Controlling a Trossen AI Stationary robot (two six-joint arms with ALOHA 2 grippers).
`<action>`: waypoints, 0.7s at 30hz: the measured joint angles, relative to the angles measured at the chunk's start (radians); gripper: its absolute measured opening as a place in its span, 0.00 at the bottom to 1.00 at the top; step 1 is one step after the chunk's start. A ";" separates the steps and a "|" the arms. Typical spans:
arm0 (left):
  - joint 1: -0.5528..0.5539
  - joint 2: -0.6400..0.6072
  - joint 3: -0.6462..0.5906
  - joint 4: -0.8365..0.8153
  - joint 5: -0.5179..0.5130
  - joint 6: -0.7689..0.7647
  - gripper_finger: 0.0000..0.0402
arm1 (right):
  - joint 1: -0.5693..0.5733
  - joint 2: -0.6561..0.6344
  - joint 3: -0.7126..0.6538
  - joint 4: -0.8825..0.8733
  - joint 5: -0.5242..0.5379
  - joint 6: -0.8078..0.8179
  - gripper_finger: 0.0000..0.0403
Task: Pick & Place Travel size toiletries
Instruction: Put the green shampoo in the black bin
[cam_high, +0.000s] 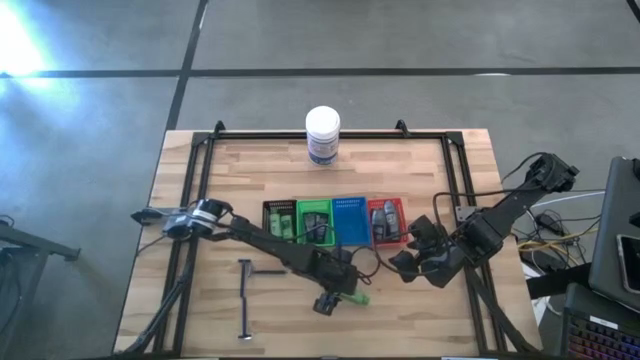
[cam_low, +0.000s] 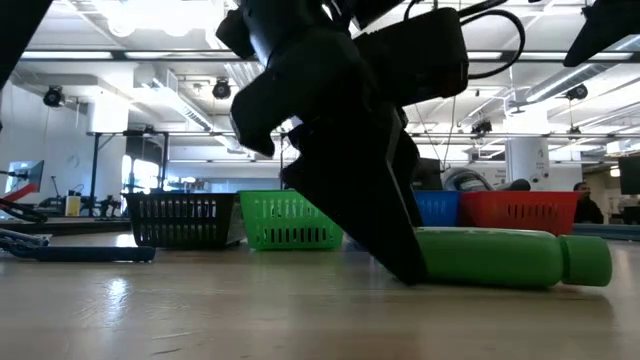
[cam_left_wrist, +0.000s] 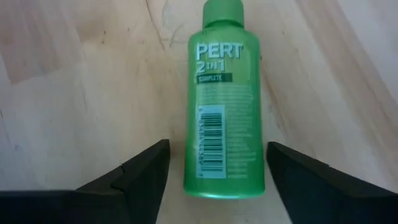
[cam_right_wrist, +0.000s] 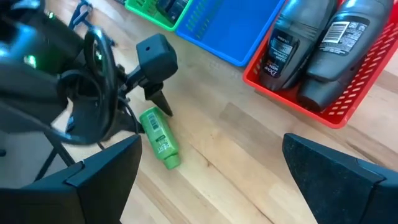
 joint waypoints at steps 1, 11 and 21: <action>0.000 0.000 -0.005 0.007 0.002 -0.001 0.66 | 0.004 0.000 0.000 0.001 0.000 -0.012 0.96; 0.001 -0.005 -0.022 0.022 -0.001 -0.006 0.43 | 0.043 0.000 0.000 -0.002 -0.001 -0.023 0.96; -0.001 -0.032 -0.030 0.003 -0.005 -0.039 0.43 | 0.060 -0.038 0.001 -0.002 -0.001 -0.026 0.96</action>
